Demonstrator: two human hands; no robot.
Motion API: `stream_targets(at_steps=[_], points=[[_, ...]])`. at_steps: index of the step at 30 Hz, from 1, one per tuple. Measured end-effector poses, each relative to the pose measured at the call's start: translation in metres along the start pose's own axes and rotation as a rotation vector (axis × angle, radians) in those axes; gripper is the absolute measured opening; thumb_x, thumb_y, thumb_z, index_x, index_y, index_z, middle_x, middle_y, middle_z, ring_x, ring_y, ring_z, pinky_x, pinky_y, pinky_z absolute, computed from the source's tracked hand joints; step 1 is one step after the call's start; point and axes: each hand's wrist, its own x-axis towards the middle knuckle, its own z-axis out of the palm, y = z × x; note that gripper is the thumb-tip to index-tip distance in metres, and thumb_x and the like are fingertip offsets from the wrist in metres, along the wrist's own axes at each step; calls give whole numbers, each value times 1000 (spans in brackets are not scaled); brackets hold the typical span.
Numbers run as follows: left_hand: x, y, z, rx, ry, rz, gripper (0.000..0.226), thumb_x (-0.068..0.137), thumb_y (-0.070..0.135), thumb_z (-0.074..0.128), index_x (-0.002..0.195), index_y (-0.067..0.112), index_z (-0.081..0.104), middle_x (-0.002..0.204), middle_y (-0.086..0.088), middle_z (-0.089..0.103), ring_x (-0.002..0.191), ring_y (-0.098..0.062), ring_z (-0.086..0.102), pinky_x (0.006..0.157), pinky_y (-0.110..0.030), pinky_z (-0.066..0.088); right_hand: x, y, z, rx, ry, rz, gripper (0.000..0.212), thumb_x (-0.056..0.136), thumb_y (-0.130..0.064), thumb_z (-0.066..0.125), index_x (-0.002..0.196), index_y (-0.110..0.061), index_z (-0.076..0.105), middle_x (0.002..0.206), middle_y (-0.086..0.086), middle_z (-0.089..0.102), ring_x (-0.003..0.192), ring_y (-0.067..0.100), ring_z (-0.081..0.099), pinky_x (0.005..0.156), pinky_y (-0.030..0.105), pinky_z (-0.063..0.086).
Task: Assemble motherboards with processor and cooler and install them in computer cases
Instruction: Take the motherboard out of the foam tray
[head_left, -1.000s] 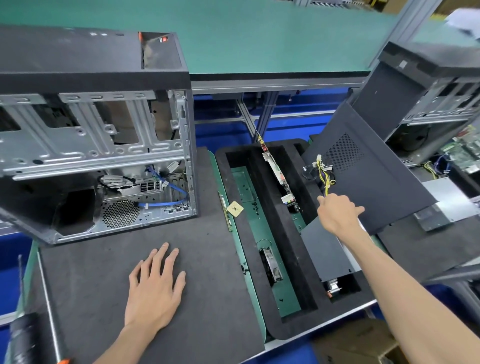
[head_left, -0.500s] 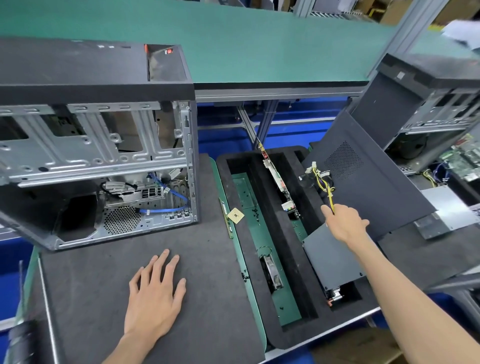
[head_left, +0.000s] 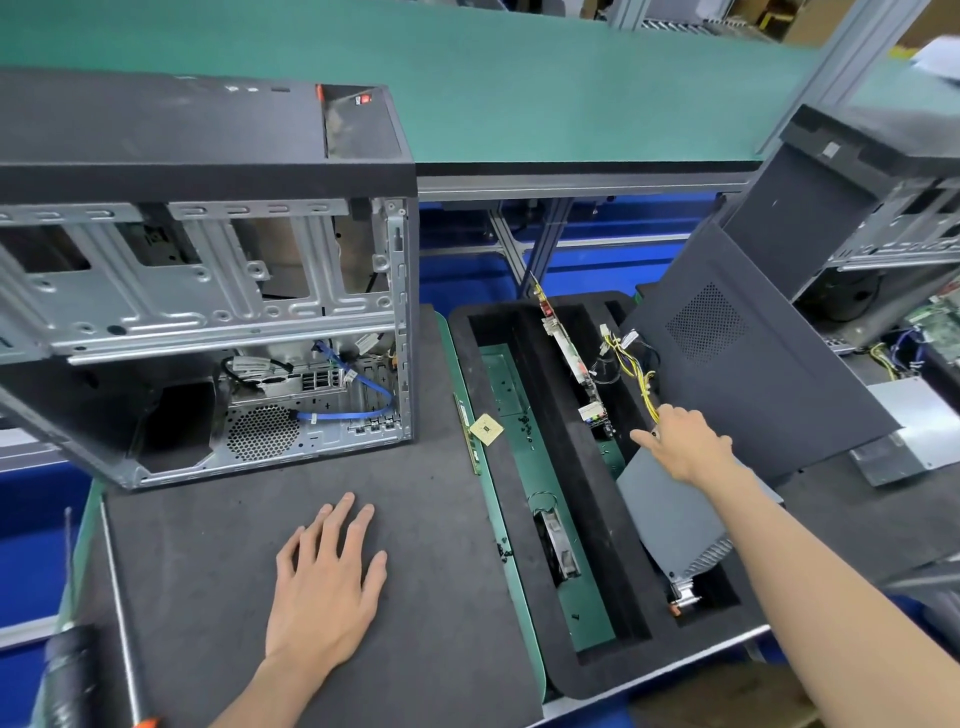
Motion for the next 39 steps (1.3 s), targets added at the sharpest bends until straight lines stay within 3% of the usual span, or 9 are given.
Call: stream_targets(at_steps=[3,8,13,23,28,32,36,39], points=[[1,1,-1,2,-9,-6,58,97,53,31,146,27,44,158,2,34,145,-24,33,112,-46,29,0,-2,-5,-1,-65,-13,40,104,-49,46,115,-10,47,124,7,51,117,28,48,92,52,44],[1,5,-8,6,-25,-11,57,97,52,31,147,26,42,159,1,33,146,-25,31,113,-46,28,-3,-7,-9,11,-93,17,42,102,-44,52,120,-6,49,132,13,49,116,34,51,100,56,44],[-1,5,-10,-3,-35,-11,57,98,51,32,148,24,42,159,-1,33,146,-26,31,114,-46,26,-7,-6,-3,-19,-64,9,43,99,-37,56,125,-4,48,135,17,51,121,39,47,98,56,44],[-2,4,-7,-7,-19,-10,57,98,51,30,148,25,41,160,-1,32,146,-26,31,115,-45,24,-20,-2,0,-74,-21,52,60,96,-43,58,142,-10,39,147,12,42,128,39,47,98,58,42],[-2,3,-6,-3,-17,-9,56,98,50,32,148,25,41,160,-1,32,146,-26,31,114,-45,25,-21,-11,0,-49,131,9,61,92,-43,62,137,-7,45,145,15,44,129,39,44,101,59,37],[-1,3,-5,-6,-16,-8,56,98,50,33,148,25,41,160,-1,32,146,-26,31,113,-45,25,-11,-35,-9,109,289,-120,60,90,-37,66,137,-4,47,137,18,48,123,40,46,97,54,44],[-1,3,-6,-3,-19,-8,56,99,51,32,148,26,40,160,0,31,146,-25,30,113,-45,26,8,-70,-20,261,275,-155,62,91,-36,67,138,-5,44,137,18,49,122,39,50,95,51,44],[-1,2,-5,0,-18,-12,57,99,52,31,148,26,40,161,1,30,147,-25,30,114,-45,25,26,-94,-23,325,233,-141,56,89,-33,69,131,-2,46,125,20,57,109,41,55,84,47,45]])
